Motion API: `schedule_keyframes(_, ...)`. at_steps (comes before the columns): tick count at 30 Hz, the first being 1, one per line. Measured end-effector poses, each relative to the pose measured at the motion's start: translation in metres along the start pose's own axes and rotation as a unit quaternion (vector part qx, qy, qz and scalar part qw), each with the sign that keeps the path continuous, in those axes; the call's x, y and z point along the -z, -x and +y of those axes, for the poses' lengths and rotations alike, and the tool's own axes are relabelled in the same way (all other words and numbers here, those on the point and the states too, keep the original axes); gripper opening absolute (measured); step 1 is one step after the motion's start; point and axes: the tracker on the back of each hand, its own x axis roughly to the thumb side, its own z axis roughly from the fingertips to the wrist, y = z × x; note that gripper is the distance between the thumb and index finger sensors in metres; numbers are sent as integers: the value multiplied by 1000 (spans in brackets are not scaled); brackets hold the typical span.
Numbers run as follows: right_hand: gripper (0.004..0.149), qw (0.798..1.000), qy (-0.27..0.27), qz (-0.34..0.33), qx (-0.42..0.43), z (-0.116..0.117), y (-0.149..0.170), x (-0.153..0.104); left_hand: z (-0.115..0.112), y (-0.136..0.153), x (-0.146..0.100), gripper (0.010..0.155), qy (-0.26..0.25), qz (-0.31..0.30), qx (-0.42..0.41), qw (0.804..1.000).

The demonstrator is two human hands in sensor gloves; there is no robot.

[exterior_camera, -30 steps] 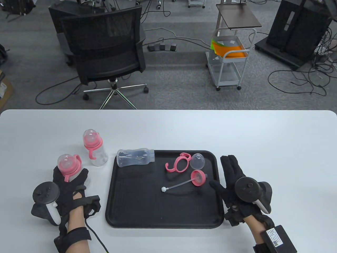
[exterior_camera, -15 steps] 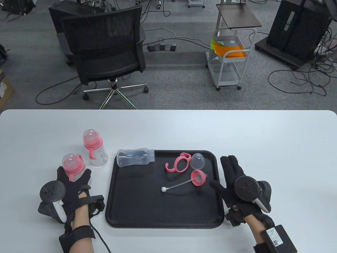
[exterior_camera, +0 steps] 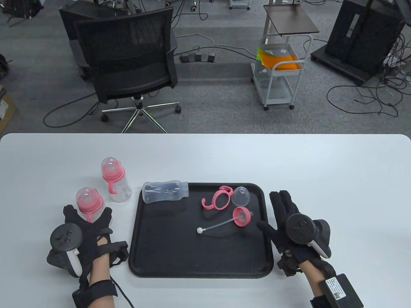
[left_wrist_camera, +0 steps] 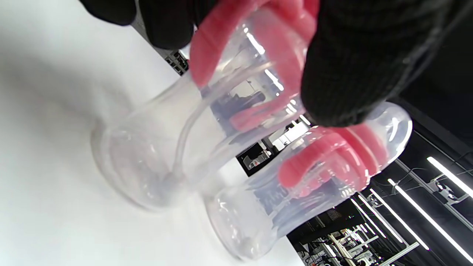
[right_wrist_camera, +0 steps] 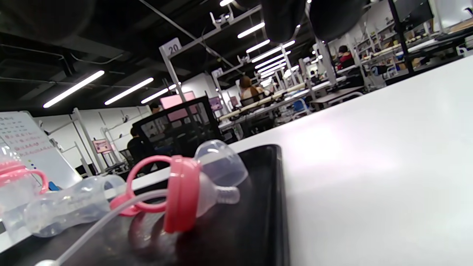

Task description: Assemble baby bottles from components

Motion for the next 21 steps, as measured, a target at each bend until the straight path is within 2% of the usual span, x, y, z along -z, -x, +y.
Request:
schedule_keyframes(2, 94, 1000, 0, 2, -1, 0, 0, 0, 3, -4, -1, 117, 5, -19, 5, 1000)
schedule_keyframes(8, 94, 1000, -2, 3, -3, 0, 1, 0, 17, -12, -10, 122, -38, -44, 21, 998)
schedule_keyframes(12, 94, 1000, -4, 5, -5, 0, 2, 1, 25, -26, -21, 125, -72, -88, 44, 993)
schedule_keyframes(16, 94, 1000, -3, 8, -5, 0, 3, 0, 32, -46, -34, 123, -138, -136, 102, 976)
schedule_keyframes(21, 94, 1000, 0, 10, -3, -1, 5, 1, 30, -68, -55, 123, -162, -212, 163, 950)
